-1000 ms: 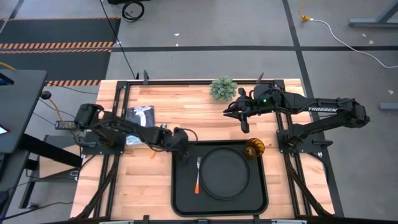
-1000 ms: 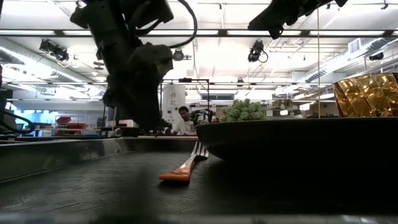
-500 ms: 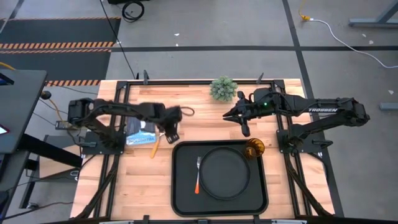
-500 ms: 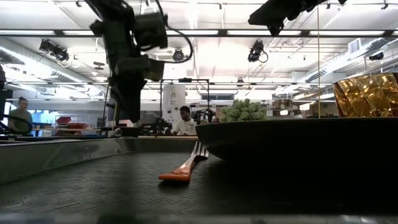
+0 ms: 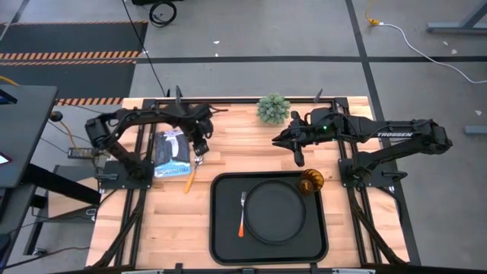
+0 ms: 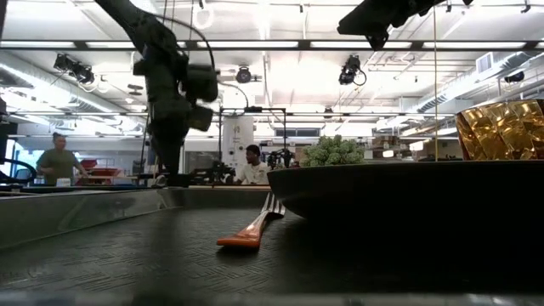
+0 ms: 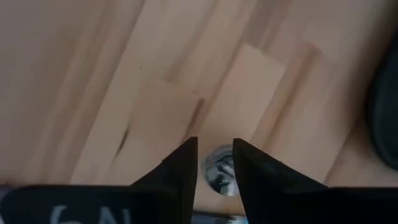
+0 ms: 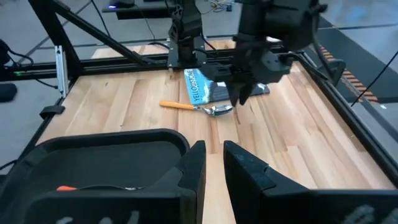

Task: Pick and place plate/cup/fork/spoon on tray
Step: Put the yellow spoon to the left side of the orange fork on the black serving tray

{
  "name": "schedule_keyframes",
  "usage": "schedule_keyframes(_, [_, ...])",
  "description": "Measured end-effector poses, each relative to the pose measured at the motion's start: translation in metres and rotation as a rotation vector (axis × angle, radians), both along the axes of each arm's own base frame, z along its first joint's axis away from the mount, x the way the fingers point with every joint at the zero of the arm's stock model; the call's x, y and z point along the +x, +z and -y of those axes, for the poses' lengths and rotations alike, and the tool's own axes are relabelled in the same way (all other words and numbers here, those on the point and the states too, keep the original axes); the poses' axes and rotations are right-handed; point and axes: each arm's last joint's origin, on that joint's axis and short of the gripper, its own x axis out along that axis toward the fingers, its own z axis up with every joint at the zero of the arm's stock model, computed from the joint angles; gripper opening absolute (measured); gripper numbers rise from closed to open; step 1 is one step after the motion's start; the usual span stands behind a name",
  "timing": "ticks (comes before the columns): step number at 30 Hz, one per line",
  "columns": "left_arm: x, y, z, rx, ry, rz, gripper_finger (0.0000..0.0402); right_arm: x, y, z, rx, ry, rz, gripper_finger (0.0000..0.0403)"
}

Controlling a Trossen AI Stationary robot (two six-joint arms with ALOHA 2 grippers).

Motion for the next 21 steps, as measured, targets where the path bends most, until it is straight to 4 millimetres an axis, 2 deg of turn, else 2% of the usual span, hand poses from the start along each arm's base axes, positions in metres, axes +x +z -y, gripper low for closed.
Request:
schedule_keyframes(8, [-0.011, -0.02, -0.017, -0.061, -0.049, -0.064, 0.0103, 0.0, 0.0, -0.004, 0.015, 0.001, -0.001, 0.0064])
schedule_keyframes(12, [-0.012, -0.029, -0.018, -0.096, -0.091, -0.101, 0.0103, 0.001, 0.0, -0.006, 0.007, -0.009, -0.002, 0.0064])
schedule_keyframes(21, [-0.011, -0.035, -0.017, -0.134, -0.149, -0.086, 0.0103, 0.001, 0.0, -0.007, 0.006, -0.005, -0.001, 0.0064])
